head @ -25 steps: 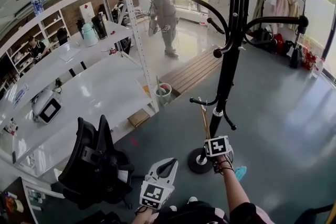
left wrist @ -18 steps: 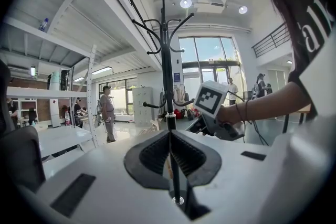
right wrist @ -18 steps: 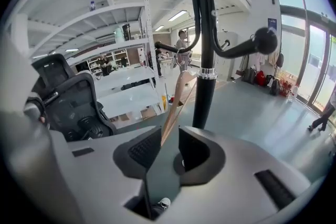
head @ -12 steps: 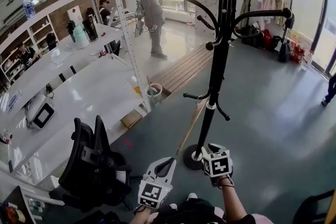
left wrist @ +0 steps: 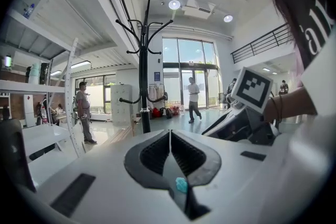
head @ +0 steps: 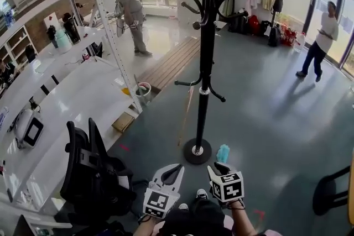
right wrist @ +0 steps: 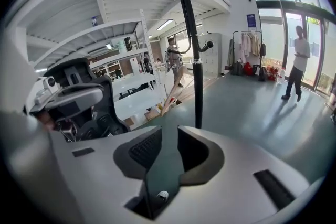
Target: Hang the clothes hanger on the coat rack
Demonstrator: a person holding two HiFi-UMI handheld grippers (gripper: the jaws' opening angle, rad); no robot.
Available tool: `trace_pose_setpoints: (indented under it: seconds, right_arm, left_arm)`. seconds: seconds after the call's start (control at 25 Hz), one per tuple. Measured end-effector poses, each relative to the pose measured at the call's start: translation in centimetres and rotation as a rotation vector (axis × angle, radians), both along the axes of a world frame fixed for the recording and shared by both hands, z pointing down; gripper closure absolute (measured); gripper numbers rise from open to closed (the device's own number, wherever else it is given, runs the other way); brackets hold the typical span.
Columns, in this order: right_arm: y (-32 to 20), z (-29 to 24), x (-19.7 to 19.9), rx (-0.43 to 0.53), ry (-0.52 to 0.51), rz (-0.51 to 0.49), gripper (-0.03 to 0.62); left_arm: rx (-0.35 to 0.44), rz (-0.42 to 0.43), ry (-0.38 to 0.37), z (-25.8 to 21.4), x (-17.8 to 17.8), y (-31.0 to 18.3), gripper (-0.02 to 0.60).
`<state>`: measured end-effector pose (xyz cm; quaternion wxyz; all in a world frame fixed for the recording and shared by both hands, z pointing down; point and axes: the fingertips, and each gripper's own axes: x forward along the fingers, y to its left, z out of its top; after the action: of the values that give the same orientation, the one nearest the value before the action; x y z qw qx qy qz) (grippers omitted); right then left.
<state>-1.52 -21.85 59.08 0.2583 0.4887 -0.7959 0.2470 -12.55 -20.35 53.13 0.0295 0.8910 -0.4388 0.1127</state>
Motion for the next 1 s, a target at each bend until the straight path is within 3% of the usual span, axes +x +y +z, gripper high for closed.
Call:
trace_pose_setpoints:
  seconds: [0.44,0.72,1.0]
  right_arm:
    - [8.6,0.9,1.6,-0.03,-0.008,0.069,0.493]
    - [9.6,-0.7,3.4,0.008,-0.008,-0.005,0.493]
    - [13.1,-1.7,7.2,0.012,0.013,-0.115,0.494]
  left_arm:
    - [-0.017,0.095,0.024,0.6,2.5,5.7,0.572]
    - [0.017,0.042,0.02,-1.0,5.2,7.4,0.572]
    - [0.02,-0.028,0.049,-2.0,10.3,10.1,0.572]
